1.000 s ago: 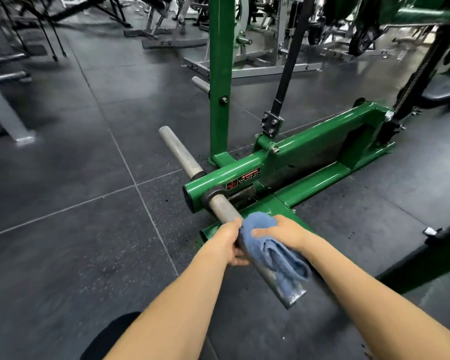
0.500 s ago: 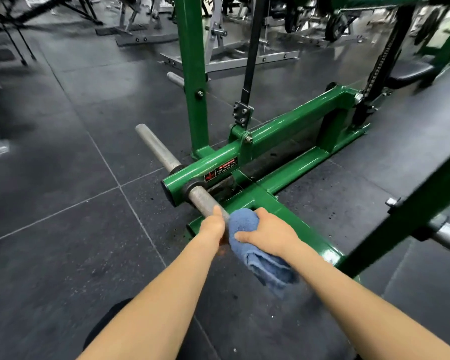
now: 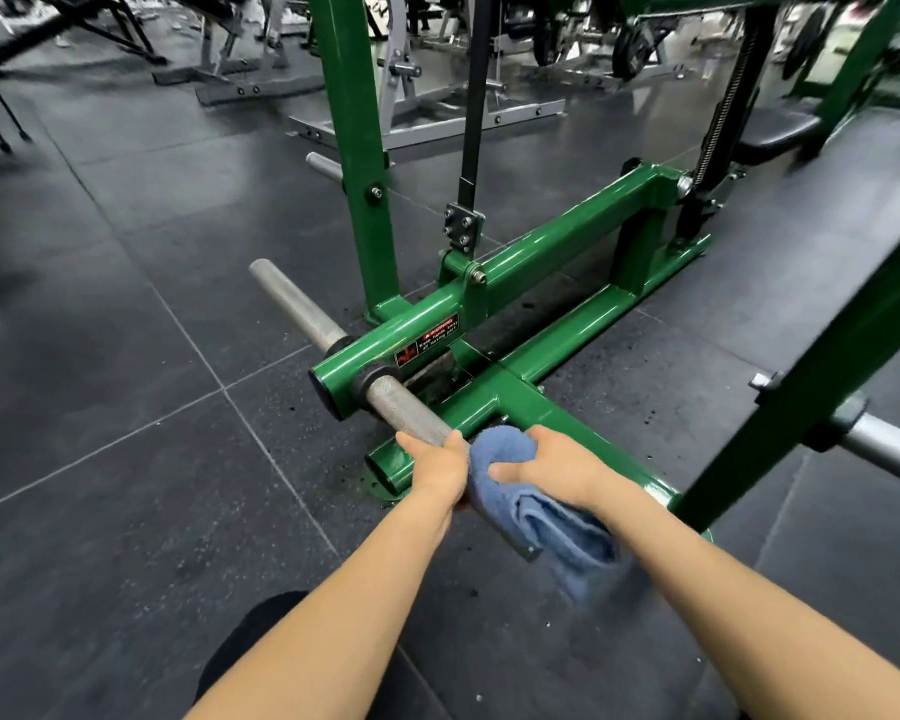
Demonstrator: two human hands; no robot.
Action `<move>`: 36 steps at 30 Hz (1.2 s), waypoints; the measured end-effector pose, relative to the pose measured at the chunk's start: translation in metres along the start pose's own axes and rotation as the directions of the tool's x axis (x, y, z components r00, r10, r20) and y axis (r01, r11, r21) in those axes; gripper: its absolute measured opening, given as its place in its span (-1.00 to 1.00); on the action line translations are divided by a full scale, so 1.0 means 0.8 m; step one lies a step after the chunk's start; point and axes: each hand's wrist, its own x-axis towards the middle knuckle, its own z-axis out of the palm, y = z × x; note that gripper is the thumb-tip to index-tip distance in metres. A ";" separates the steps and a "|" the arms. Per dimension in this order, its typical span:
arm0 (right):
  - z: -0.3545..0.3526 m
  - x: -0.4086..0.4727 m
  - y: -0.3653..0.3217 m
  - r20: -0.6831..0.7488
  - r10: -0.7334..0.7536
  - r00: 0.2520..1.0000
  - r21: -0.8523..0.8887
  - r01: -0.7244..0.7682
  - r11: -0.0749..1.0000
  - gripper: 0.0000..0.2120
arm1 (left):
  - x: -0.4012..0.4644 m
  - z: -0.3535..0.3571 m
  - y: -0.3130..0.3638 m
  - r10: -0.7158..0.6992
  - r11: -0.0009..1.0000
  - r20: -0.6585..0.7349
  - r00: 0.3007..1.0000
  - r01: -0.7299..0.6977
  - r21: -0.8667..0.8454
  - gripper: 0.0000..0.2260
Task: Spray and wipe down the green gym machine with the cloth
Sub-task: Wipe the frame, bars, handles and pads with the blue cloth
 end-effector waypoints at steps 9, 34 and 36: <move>0.016 -0.041 -0.025 -0.138 -0.130 0.982 -0.659 0.006 0.752 -0.36 | 0.006 -0.008 -0.001 -0.058 0.989 0.050 0.997 0.064 -0.131 -0.28; 0.006 -0.017 0.022 -0.166 0.087 0.982 0.226 -0.048 0.973 -0.66 | 0.002 -0.015 -0.009 0.281 0.861 -0.092 0.955 -0.209 0.463 -0.28; 0.016 -0.030 0.056 -0.249 0.184 0.951 0.534 -0.024 0.845 -0.64 | -0.004 -0.022 -0.014 0.594 0.588 0.005 0.804 -0.439 0.679 -0.36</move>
